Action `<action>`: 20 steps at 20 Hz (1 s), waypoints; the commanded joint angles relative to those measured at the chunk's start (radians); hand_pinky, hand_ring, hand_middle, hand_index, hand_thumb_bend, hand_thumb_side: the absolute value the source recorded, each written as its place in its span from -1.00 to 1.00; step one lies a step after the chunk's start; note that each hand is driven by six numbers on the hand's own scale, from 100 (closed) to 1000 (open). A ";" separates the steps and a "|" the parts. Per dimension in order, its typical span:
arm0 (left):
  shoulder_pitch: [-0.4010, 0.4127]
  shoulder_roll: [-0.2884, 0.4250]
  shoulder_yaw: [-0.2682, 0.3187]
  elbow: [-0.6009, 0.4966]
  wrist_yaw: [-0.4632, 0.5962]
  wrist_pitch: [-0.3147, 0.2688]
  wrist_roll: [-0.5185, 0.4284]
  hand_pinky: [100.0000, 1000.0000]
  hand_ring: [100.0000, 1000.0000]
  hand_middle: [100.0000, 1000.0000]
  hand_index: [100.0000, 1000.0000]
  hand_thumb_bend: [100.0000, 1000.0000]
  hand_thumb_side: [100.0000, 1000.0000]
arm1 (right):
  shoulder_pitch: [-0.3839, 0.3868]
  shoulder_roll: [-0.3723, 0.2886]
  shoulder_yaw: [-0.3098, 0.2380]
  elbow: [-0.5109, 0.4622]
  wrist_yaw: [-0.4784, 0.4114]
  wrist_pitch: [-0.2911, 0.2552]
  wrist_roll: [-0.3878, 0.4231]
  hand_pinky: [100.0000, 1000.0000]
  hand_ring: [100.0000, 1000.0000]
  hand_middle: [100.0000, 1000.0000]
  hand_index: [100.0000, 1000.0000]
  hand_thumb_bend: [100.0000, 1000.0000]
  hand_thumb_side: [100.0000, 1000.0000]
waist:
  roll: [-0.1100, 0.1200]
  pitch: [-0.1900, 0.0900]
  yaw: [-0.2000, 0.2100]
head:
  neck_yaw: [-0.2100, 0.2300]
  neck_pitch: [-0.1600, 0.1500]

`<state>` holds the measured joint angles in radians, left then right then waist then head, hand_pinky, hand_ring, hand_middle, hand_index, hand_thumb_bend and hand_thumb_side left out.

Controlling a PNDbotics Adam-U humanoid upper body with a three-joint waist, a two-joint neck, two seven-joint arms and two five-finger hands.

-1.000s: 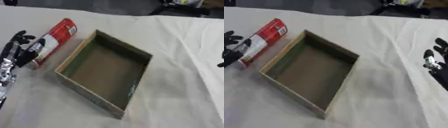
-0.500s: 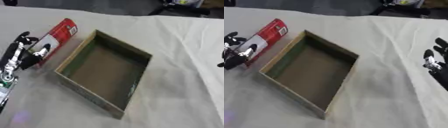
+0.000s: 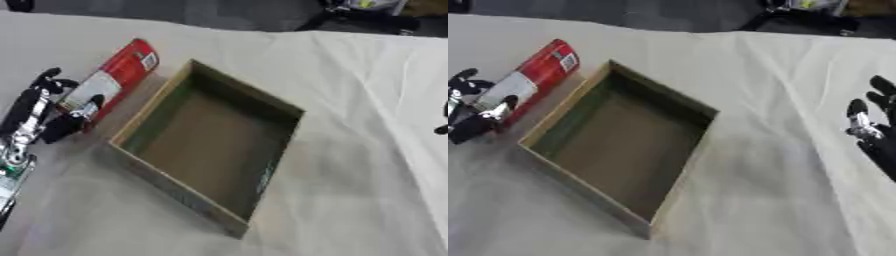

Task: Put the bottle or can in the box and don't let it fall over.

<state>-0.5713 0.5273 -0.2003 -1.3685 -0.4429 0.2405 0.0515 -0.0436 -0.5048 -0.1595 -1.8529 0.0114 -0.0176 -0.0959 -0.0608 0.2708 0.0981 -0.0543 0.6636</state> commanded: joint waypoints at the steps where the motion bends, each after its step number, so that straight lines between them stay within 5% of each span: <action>1: -0.001 0.031 0.007 -0.021 -0.023 0.020 0.011 0.20 0.71 1.00 0.63 -0.34 0.24 | -0.004 -0.019 -0.010 -0.025 0.000 -0.001 0.004 0.05 1.00 1.00 1.00 -1.00 0.21 | 0.008 -0.019 0.001 | -0.002 -0.007; 20: 0.011 0.029 -0.022 -0.034 -0.139 0.054 -0.062 0.17 0.65 0.95 0.66 -0.31 0.05 | -0.006 -0.019 -0.008 -0.023 -0.001 -0.001 0.005 0.06 1.00 1.00 1.00 -1.00 0.21 | 0.005 -0.020 -0.001 | -0.002 -0.009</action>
<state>-0.5570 0.5363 -0.2157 -1.4013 -0.5727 0.2920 -0.0016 -0.0441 -0.5048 -0.1595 -1.8529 0.0114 -0.0172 -0.0920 -0.0608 0.2700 0.0991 -0.0546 0.6635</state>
